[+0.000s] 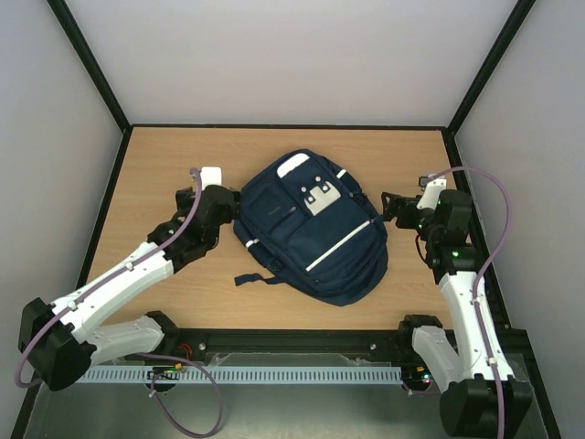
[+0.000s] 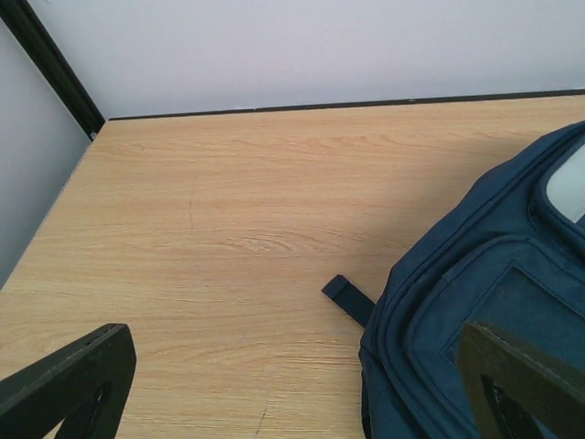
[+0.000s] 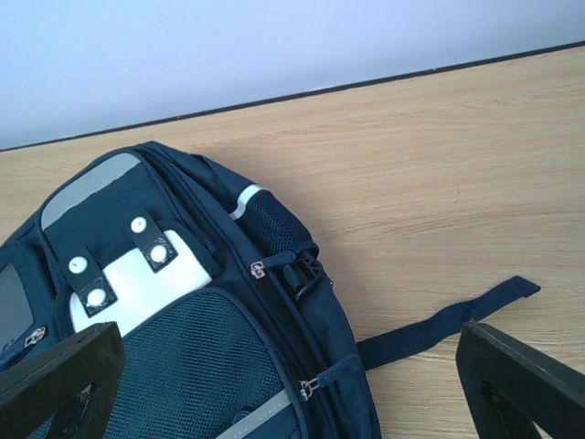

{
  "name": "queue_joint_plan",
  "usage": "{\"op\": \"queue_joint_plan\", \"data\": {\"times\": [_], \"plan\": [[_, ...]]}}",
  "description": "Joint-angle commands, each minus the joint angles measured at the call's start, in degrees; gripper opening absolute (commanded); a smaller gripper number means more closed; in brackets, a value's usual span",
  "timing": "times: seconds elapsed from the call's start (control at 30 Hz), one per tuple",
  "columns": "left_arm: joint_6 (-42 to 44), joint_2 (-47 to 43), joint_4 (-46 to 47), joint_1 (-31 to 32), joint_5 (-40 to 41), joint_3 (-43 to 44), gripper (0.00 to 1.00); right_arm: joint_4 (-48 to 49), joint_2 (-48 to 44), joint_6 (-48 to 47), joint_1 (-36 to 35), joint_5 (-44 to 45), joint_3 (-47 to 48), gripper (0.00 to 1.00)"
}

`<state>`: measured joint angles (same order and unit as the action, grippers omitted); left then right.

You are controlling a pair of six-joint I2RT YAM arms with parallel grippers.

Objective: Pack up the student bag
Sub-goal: Reset both arms

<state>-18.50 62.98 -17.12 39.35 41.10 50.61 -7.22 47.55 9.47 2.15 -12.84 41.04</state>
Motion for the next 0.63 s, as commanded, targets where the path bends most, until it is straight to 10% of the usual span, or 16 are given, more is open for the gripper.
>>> {"op": "queue_joint_plan", "data": {"times": [0.0,0.6], "plan": [[-0.22,-1.46,0.87,-0.93,-0.11,0.81,0.99,2.82,-2.5,-1.12,0.13,-0.41,-1.57,0.99],[0.92,-4.41,2.61,-1.03,-0.11,-0.75,0.99,1.47,-3.76,-4.26,0.13,-7.44,-1.6,0.99]]}}
